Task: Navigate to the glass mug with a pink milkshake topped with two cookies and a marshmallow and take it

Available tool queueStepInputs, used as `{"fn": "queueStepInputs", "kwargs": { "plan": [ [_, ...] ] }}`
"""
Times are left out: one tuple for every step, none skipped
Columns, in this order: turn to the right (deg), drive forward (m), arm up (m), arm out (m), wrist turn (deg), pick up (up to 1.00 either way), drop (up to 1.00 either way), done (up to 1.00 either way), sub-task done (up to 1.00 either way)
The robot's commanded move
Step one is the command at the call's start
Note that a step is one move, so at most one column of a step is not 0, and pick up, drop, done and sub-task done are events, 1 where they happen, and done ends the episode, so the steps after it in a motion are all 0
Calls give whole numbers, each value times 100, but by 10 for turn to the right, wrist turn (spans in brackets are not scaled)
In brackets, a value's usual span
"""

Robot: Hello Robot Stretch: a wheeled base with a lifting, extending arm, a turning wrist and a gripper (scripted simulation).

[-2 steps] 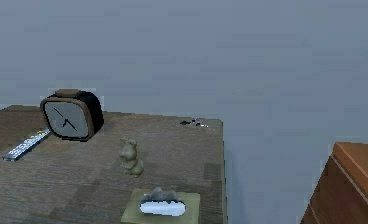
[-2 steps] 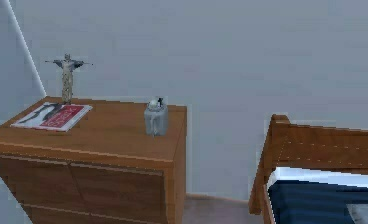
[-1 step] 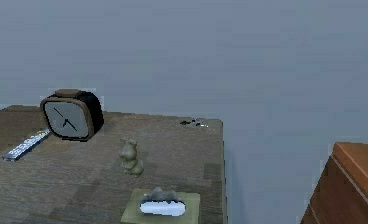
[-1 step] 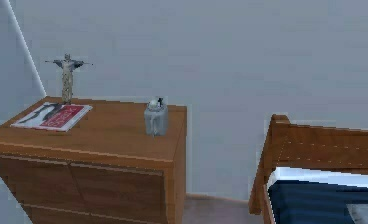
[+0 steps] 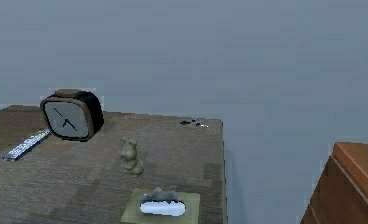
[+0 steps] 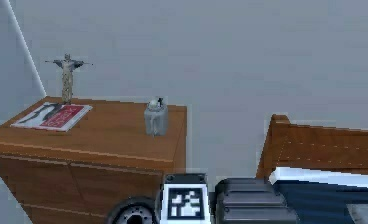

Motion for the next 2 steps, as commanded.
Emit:
{"fn": "queueStepInputs", "kwargs": {
  "plan": [
    [0,0,0,46,0,0,0,0,0],
    [0,0,0,0,450,0,0,0,0]
  ]
}}
